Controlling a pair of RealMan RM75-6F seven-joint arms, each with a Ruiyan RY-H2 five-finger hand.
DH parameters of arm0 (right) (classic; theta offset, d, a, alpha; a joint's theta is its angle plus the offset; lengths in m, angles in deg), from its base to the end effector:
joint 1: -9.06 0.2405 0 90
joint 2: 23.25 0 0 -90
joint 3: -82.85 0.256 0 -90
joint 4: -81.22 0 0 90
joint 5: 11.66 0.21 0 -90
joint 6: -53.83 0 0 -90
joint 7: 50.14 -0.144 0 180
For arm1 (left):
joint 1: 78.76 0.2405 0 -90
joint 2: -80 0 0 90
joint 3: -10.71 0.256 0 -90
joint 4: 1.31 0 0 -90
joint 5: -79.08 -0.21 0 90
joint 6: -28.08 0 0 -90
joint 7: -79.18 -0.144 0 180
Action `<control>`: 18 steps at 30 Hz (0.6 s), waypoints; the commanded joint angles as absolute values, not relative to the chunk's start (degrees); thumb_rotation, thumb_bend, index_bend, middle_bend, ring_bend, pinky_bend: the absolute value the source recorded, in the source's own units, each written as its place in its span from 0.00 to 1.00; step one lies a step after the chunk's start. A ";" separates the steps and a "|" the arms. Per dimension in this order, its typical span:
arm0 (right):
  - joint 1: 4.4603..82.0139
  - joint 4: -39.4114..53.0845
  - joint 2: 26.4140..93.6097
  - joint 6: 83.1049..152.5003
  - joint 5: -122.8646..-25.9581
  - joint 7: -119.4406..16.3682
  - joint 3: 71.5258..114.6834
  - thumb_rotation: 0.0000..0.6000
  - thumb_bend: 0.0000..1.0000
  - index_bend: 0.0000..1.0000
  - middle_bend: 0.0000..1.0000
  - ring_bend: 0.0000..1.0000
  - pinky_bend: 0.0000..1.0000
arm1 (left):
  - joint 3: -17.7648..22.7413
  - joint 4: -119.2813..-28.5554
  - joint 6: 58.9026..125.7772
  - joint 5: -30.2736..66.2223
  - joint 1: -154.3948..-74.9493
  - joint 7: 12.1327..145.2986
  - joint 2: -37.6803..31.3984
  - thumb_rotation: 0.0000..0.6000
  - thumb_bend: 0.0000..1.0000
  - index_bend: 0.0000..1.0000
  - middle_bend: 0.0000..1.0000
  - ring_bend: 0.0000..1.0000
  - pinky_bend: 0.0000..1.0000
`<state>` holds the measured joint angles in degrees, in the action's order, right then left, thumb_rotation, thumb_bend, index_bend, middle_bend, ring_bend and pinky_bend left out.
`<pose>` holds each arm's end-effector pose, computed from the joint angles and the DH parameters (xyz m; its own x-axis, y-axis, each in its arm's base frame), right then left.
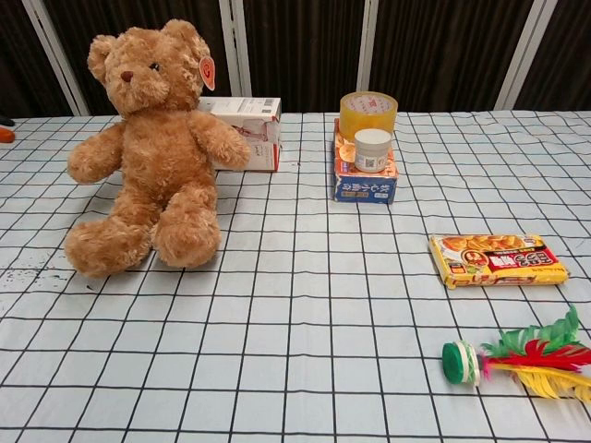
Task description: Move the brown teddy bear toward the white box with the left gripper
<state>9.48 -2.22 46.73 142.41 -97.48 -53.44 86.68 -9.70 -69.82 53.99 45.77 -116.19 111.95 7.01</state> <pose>-0.3409 -0.1598 0.1513 0.3930 0.0491 0.9182 -0.9184 0.0711 0.3892 -0.3052 0.4047 0.1117 -0.5746 0.0965 0.8128 0.7369 0.4931 0.4624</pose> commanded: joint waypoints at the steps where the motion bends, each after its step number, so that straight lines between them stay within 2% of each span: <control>1: 9.56 -2.11 46.71 142.15 -97.24 -53.68 86.81 1.00 0.37 0.11 0.07 0.09 0.00 | -8.87 -63.02 50.57 50.40 -121.46 109.91 0.92 1.00 0.07 0.24 0.15 0.00 0.03; 9: 9.44 -1.98 46.48 141.84 -96.60 -54.91 86.98 1.00 0.37 0.11 0.07 0.09 0.00 | -7.14 -54.45 48.52 55.27 -126.20 107.51 -6.68 1.00 0.08 0.23 0.15 0.00 0.03; 18: 9.40 -1.86 46.32 141.77 -96.65 -55.32 86.94 1.00 0.37 0.11 0.06 0.09 0.00 | -8.41 -53.27 51.41 56.22 -128.59 105.73 -11.13 1.00 0.23 0.27 0.23 0.00 0.03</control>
